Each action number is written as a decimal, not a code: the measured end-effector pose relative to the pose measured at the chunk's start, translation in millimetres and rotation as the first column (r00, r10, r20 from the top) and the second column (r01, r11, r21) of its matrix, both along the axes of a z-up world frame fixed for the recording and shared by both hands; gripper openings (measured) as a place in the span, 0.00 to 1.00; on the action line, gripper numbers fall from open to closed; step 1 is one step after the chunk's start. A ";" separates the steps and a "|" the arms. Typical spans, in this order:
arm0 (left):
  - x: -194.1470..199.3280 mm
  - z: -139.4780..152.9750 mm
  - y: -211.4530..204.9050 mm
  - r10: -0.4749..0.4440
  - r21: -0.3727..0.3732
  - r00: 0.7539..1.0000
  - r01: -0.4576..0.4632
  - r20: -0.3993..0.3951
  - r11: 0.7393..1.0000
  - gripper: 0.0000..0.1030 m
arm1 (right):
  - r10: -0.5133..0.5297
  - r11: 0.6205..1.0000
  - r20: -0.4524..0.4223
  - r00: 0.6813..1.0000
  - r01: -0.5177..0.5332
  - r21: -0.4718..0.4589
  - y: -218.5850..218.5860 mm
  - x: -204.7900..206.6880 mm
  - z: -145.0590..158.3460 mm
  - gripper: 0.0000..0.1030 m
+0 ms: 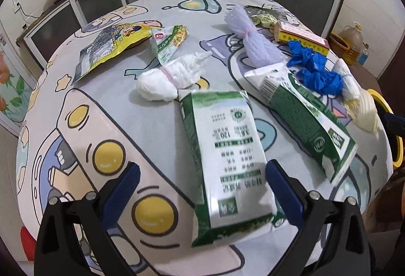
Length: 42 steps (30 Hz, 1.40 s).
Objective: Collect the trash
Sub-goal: 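Reach the right tool to the pale cabbage while the left tool reaches the white milk bag, then close the right tool on the cabbage while the left tool grips the milk bag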
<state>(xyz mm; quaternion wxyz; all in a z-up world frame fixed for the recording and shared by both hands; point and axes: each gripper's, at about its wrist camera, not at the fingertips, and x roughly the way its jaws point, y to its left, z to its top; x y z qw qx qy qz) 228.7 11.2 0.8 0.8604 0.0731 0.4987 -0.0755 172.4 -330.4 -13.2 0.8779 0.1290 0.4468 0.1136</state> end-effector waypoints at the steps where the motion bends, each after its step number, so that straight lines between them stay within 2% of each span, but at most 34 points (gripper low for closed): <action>1: 2.3 0.5 -0.3 0.003 -0.001 1.000 -0.003 -0.005 1.000 0.93 | -0.001 1.000 -0.003 1.000 0.001 -0.001 -0.9 2.9 -0.8 0.93; 5: 4.1 5.8 -4.7 -0.021 -0.010 1.000 0.021 -0.015 1.000 0.93 | -0.005 1.000 -0.023 1.000 0.005 0.022 -6.1 14.8 -3.6 0.93; 7: 7.2 5.3 -10.8 -0.035 0.040 0.999 0.036 -0.019 0.999 0.93 | -0.004 1.000 -0.034 0.999 0.005 0.019 -4.9 19.4 -5.6 0.93; 9: 13.5 0.4 -12.8 -0.042 0.051 0.998 0.044 -0.053 0.998 0.93 | -0.002 1.000 -0.039 0.999 0.003 0.018 -3.8 22.4 -7.2 0.93; 16: 35.4 -17.0 -10.8 -0.024 -0.008 0.986 0.023 -0.162 1.000 0.93 | 0.008 1.000 -0.073 0.997 -0.006 0.023 1.4 36.3 -16.3 0.93; 22: 48.8 -37.3 -18.6 -0.044 -0.076 0.968 0.025 -0.249 0.997 0.93 | 0.015 1.000 -0.095 0.995 -0.013 0.020 6.0 46.2 -21.9 0.93; 23: 51.9 -41.8 -21.7 -0.041 -0.067 0.965 0.024 -0.259 0.997 0.93 | 0.011 1.000 -0.103 0.995 -0.010 0.010 7.5 47.9 -23.3 0.93; 26: 57.6 -46.8 -27.8 -0.040 -0.039 0.967 0.031 -0.250 0.999 0.93 | 0.011 1.000 -0.109 0.994 -0.012 -0.015 12.0 49.3 -23.8 0.93; 29: 59.4 -46.7 -29.3 -0.031 -0.047 0.970 0.020 -0.241 0.999 0.93 | 0.008 0.999 -0.103 0.995 -0.013 -0.052 17.1 47.8 -23.7 0.93; 30: 58.9 -46.1 -27.6 -0.023 -0.052 0.972 0.011 -0.236 0.999 0.90 | 0.005 0.998 -0.104 0.995 -0.011 -0.060 17.6 48.0 -24.0 0.91; 32: 57.1 -43.5 -25.8 -0.006 -0.040 0.976 -0.002 -0.218 0.999 0.78 | -0.002 0.996 -0.102 0.995 -0.007 -0.085 19.4 47.7 -23.5 0.76; 33: 56.8 -41.6 -22.8 -0.001 -0.040 0.978 -0.008 -0.209 0.999 0.64 | -0.011 0.993 -0.099 0.995 -0.001 -0.120 20.6 47.5 -22.6 0.59; 34: 56.8 -37.9 -17.9 -0.002 -0.050 0.980 -0.008 -0.201 0.999 0.58 | -0.024 0.988 -0.096 0.995 0.009 -0.151 21.1 47.1 -21.9 0.46; 36: 52.6 -33.6 -14.2 0.005 -0.065 0.981 -0.018 -0.193 0.998 0.53 | -0.038 0.990 -0.100 0.994 0.023 -0.141 17.0 46.1 -21.7 0.40; 39: 49.9 -32.8 -10.4 0.025 -0.083 0.983 -0.041 -0.180 0.996 0.51 | -0.045 0.991 -0.093 0.995 0.033 -0.130 13.7 42.8 -19.1 0.30; 42: 40.3 -24.9 0.7 0.027 -0.133 0.985 -0.051 -0.172 0.990 0.51 | -0.044 0.990 -0.063 0.997 0.035 -0.136 14.6 32.8 -9.2 0.28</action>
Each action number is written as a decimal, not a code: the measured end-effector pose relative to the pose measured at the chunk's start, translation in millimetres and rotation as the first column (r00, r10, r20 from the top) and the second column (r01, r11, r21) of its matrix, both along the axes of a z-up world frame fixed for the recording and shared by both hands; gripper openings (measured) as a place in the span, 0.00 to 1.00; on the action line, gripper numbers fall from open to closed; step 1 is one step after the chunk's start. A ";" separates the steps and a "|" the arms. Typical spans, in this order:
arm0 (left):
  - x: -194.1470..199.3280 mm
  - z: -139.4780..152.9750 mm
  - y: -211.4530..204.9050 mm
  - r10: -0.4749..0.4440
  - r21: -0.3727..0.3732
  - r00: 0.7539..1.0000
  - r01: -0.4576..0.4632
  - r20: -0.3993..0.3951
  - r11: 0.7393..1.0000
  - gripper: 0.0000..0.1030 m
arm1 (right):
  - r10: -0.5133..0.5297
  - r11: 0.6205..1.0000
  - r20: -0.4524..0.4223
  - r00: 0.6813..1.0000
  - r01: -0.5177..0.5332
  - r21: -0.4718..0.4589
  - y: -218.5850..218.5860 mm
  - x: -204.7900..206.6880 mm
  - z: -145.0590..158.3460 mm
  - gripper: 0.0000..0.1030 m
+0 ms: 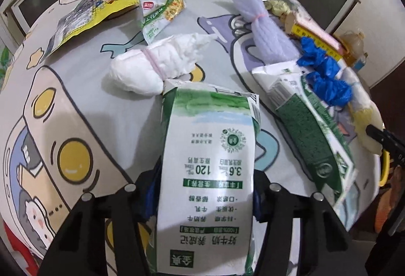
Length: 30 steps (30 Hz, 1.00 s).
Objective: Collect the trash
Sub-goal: 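Close the right tool on the cabbage while the left tool grips the milk bag, then carry both held items over the yellow-rimmed bin and open both tools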
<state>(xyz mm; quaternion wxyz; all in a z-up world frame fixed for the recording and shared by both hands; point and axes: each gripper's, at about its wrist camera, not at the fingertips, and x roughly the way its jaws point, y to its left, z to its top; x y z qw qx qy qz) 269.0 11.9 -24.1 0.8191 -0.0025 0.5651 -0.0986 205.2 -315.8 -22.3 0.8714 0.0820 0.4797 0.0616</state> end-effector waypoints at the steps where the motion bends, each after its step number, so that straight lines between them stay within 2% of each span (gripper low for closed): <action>1: -5.2 4.0 7.3 0.003 -0.009 1.000 -0.003 0.007 1.000 0.51 | 0.001 1.000 0.017 1.000 -0.001 -0.006 -0.1 -5.4 5.9 0.27; 8: -29.5 45.5 33.5 0.040 -0.062 0.994 -0.033 0.105 0.998 0.51 | 0.017 1.000 0.118 0.993 -0.019 0.011 -2.7 -35.9 46.5 0.27; 14: -51.8 72.1 35.0 0.040 -0.090 0.982 -0.024 0.184 0.996 0.51 | 0.011 1.000 0.170 0.985 -0.014 0.021 -5.1 -56.0 67.3 0.27; 23: -63.1 87.8 -13.7 -0.059 -0.113 0.968 0.089 0.243 0.990 0.51 | -0.047 0.998 0.180 0.983 0.038 0.053 -31.7 -79.7 67.5 0.27; 30: -60.9 93.8 -78.2 -0.171 -0.115 0.950 0.206 0.260 0.972 0.51 | -0.132 0.990 0.199 0.971 0.118 0.078 -76.5 -102.1 66.4 0.27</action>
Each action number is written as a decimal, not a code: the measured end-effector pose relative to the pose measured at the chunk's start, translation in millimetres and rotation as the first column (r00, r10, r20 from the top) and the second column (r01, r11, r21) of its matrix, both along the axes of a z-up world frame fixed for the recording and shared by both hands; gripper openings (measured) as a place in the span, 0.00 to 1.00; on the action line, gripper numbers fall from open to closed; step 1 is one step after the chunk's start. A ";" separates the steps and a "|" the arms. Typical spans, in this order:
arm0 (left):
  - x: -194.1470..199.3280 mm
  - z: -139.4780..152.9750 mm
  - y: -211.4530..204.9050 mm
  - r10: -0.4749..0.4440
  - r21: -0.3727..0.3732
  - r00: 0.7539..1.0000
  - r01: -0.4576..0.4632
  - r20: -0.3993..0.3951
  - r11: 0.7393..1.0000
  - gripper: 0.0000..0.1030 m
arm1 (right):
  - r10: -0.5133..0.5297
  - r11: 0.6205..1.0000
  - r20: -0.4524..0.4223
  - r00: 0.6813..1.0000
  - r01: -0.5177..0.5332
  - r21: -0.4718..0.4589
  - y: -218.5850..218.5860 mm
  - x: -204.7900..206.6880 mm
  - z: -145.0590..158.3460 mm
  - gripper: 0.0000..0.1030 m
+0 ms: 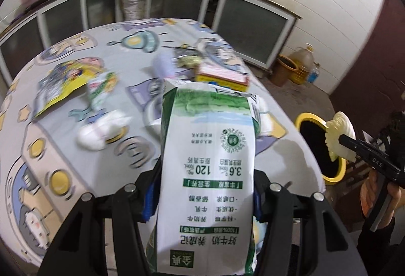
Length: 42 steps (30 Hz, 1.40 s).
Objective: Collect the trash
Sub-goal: 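Carry both held items over the yellow-rimmed bin and open both tools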
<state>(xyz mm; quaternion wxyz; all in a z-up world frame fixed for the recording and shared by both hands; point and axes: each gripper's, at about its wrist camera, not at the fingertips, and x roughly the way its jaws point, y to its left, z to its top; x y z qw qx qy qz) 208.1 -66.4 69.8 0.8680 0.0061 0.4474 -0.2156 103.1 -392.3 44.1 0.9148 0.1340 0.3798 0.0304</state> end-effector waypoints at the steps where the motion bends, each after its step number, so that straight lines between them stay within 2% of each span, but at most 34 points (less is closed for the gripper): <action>1: 1.0 0.0 -8.9 -0.015 0.001 1.000 0.015 0.002 1.000 0.51 | -0.020 1.000 0.004 1.000 0.020 0.001 -9.3 -3.6 -0.3 0.27; 7: 11.0 0.7 -81.6 -0.139 0.011 0.990 0.139 0.020 0.990 0.51 | -0.128 0.992 0.017 0.992 0.128 0.008 -56.8 -21.9 -1.2 0.27; 13: 17.7 -1.3 -157.5 -0.264 -0.002 0.964 0.264 0.045 0.964 0.51 | -0.226 0.974 0.010 0.974 0.226 0.007 -100.2 -36.0 -8.1 0.28; 20: 26.3 -20.0 -246.1 -0.370 -0.018 0.929 0.370 0.020 0.929 0.51 | -0.295 0.955 -0.030 0.955 0.296 0.025 -135.7 -40.7 -28.8 0.28; 25: 29.1 -40.3 -295.3 -0.411 -0.021 0.911 0.411 -0.027 0.912 0.51 | -0.321 0.945 -0.058 0.945 0.323 0.045 -151.5 -42.3 -44.1 0.28; 35: 34.9 -72.8 -363.0 -0.441 -0.025 0.893 0.440 -0.096 0.897 0.52 | -0.350 0.932 -0.111 0.930 0.358 0.061 -169.9 -44.0 -64.3 0.29; 38: 34.2 -76.4 -374.8 -0.449 -0.028 0.887 0.449 -0.106 0.893 0.52 | -0.367 0.924 -0.120 0.922 0.376 0.070 -176.0 -46.1 -66.4 0.35; 40: 35.1 -78.0 -380.2 -0.457 -0.032 0.882 0.457 -0.116 0.889 0.62 | -0.375 0.920 -0.134 0.917 0.385 0.065 -179.5 -46.0 -66.9 0.41; 42: 37.1 -77.5 -378.6 -0.442 -0.043 0.892 0.440 -0.099 0.897 0.90 | -0.387 0.914 -0.151 0.909 0.401 0.069 -184.3 -48.9 -70.9 0.46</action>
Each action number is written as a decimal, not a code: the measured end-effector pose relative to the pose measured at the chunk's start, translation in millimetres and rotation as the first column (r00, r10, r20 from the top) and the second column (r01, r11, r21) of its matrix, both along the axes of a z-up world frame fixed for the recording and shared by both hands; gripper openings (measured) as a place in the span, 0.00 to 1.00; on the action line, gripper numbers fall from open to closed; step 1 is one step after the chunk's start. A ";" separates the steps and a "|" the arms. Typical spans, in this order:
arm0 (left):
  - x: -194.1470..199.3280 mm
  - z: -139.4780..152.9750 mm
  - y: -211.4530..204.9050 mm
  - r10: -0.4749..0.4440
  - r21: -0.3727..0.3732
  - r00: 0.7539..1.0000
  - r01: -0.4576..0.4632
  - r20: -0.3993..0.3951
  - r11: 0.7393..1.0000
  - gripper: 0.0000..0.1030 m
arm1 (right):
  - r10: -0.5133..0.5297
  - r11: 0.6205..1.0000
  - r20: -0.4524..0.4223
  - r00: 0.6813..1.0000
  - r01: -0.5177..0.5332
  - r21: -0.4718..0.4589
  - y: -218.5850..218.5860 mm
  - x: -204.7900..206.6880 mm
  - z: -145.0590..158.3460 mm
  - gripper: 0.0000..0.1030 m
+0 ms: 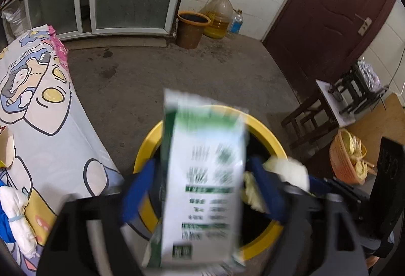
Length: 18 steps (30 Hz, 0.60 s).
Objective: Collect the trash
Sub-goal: 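Carry both held items over the yellow-rimmed bin and open both tools, then return both tools to the table toward the white wrapped bundles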
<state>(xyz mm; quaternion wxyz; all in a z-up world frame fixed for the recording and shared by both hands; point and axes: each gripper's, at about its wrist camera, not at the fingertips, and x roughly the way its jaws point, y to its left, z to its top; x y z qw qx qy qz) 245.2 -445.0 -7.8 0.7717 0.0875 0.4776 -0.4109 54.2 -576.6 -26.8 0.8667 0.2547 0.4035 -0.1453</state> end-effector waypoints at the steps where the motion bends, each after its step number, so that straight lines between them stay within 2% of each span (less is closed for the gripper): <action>1: -0.1 1.4 2.2 0.011 -0.008 1.000 -0.010 0.015 1.000 0.92 | -0.007 1.000 -0.011 1.000 0.007 0.012 -2.6 -1.6 -3.3 0.49; 5: -2.5 5.5 8.0 0.017 0.000 0.999 -0.017 0.048 1.000 0.92 | -0.048 0.999 -0.037 0.998 0.049 0.001 -6.5 -12.2 -9.8 0.52; 9: -6.8 19.6 36.1 0.072 -0.043 0.989 -0.067 0.129 0.997 0.92 | -0.043 0.999 0.016 0.999 0.043 -0.028 1.2 -27.8 -3.0 0.55; 12: -0.1 28.0 57.0 0.110 -0.087 0.988 -0.101 0.112 0.991 0.92 | 0.009 0.999 0.038 0.999 -0.007 -0.047 7.2 -24.1 2.8 0.55; 15: 7.7 34.7 76.3 0.150 -0.114 0.985 -0.139 0.091 0.984 0.92 | 0.017 1.000 0.055 0.998 -0.017 -0.003 9.9 -15.8 8.1 0.55; 18: 8.7 47.2 103.5 0.192 -0.155 0.976 -0.175 0.103 0.972 0.92 | 0.026 0.999 0.070 0.997 -0.023 -0.033 21.8 -11.5 20.2 0.55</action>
